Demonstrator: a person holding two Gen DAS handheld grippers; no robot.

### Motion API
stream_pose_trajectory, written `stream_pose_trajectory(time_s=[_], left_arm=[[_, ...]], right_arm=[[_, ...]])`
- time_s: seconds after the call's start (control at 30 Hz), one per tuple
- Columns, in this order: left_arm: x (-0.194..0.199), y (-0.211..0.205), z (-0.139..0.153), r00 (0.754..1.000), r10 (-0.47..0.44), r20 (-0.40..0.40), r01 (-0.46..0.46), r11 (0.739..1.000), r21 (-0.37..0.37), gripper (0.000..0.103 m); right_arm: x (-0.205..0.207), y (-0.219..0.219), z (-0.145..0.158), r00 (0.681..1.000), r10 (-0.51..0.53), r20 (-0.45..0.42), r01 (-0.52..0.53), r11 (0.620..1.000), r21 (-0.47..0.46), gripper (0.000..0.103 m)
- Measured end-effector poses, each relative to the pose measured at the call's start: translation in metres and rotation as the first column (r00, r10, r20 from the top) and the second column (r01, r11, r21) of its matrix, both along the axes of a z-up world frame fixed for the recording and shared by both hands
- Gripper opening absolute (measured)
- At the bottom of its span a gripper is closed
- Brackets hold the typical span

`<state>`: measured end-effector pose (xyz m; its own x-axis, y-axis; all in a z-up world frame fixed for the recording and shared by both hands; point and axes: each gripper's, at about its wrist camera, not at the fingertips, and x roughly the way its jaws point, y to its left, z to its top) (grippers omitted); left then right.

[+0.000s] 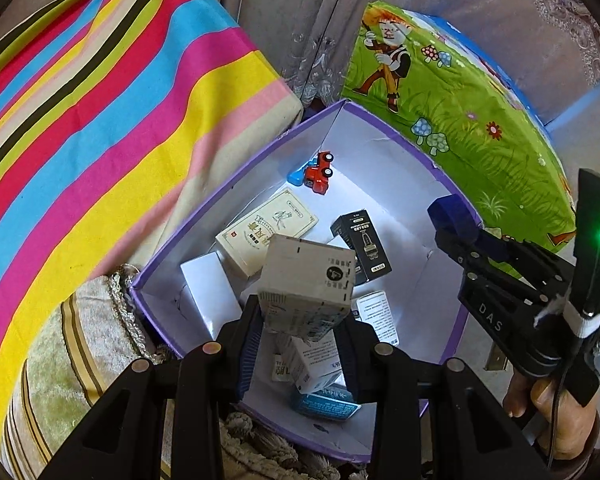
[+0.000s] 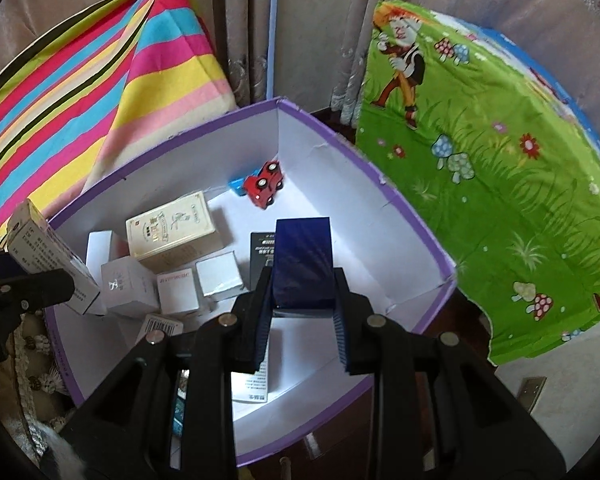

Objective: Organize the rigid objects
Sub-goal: 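Carry white box and blue block over the storage box and lower them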

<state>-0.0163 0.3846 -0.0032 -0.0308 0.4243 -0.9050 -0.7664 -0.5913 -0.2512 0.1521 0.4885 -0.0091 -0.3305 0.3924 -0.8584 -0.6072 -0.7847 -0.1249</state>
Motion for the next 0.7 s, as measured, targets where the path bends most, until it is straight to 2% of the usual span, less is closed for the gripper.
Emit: stream_pose_trajectory(time_s=[0.3,0.33,0.47,0.53,0.6,0.7], left_arm=[[0.003,0.006,0.005,1.0,-0.016,-0.013,0.016,1.0,0.027,0.037],[0.003,0.007,0.005,1.0,-0.018,-0.014,0.019,0.999,0.026,0.04],[0.002,0.007,0.006,1.0,-0.011,-0.021,0.012,0.999,0.033,0.061],[0.002,0.006,0.008,0.999,0.003,-0.032,-0.002,1.0,0.029,0.067],[0.002,0.003,0.01,0.999,0.004,-0.033,-0.003,0.999,0.034,0.068],[0.01,-0.004,0.015,1.0,-0.013,-0.02,0.015,0.998,0.058,0.072]], right_arm=[[0.0,0.0,0.007,1.0,-0.011,-0.027,0.012,1.0,0.025,0.031],[0.001,-0.001,0.007,0.999,-0.013,-0.03,0.014,1.0,0.024,0.031],[0.002,-0.002,0.009,0.999,-0.021,-0.037,0.022,0.999,0.024,0.032],[0.004,-0.001,0.011,0.998,-0.033,-0.046,0.034,0.999,0.02,0.038],[0.005,-0.002,0.014,0.998,-0.03,-0.057,0.031,0.999,0.01,0.06],[0.01,-0.008,0.02,0.997,-0.024,-0.07,0.025,1.0,0.011,0.07]])
